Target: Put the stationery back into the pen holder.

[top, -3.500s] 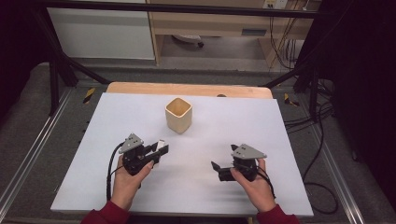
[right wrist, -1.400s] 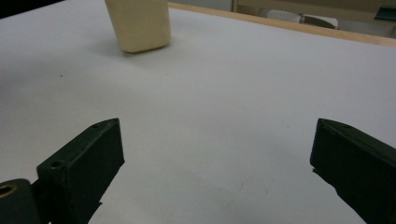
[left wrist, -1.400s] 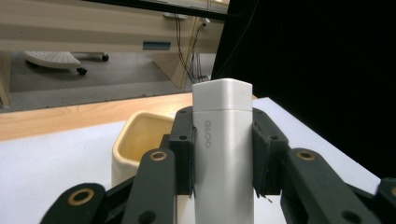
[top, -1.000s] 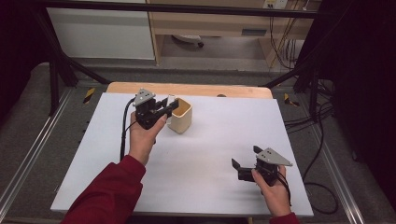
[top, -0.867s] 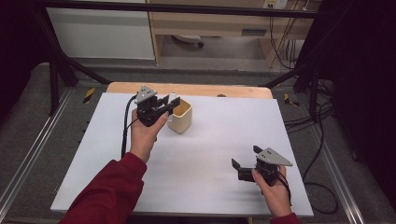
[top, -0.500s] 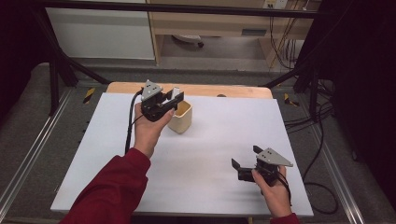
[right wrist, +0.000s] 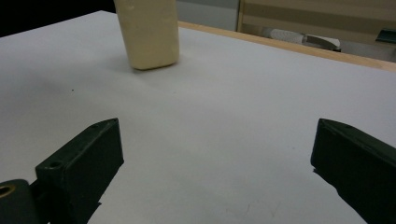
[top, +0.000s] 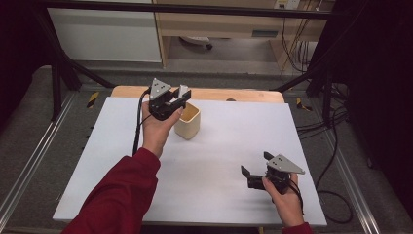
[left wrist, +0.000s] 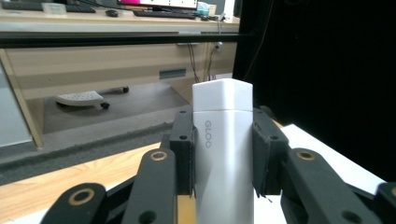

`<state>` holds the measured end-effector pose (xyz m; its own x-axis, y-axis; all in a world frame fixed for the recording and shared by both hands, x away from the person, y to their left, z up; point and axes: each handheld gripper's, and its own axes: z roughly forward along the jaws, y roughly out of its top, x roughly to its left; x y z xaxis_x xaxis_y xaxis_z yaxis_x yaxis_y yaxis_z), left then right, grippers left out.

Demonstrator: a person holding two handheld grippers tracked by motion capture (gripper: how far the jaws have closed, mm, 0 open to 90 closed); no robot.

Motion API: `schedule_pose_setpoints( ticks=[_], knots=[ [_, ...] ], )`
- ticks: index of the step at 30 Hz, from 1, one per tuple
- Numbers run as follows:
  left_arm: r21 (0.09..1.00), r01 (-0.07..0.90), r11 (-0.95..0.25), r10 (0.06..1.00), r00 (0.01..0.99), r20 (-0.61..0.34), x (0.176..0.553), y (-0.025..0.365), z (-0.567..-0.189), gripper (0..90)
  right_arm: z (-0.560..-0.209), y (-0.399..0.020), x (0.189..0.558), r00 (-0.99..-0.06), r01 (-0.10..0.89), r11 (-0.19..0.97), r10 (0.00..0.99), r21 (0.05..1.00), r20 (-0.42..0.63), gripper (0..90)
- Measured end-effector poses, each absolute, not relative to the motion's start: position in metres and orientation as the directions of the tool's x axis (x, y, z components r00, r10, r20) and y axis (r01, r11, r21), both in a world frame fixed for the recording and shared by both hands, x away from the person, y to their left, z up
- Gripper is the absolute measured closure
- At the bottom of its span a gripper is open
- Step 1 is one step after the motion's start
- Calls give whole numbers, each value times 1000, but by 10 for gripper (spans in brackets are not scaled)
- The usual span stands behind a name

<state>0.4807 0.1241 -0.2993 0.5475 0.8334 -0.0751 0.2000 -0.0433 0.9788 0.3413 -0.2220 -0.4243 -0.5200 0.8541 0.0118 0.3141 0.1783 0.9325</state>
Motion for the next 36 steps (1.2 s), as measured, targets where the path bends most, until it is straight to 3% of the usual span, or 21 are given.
schedule_pose_setpoints(
  ticks=[36],
  knots=[
    [973,225,-50,865,497,-70,523,124,-314,664,-426,-222,343,-530,322,184,848,929,16,28]
  ],
)
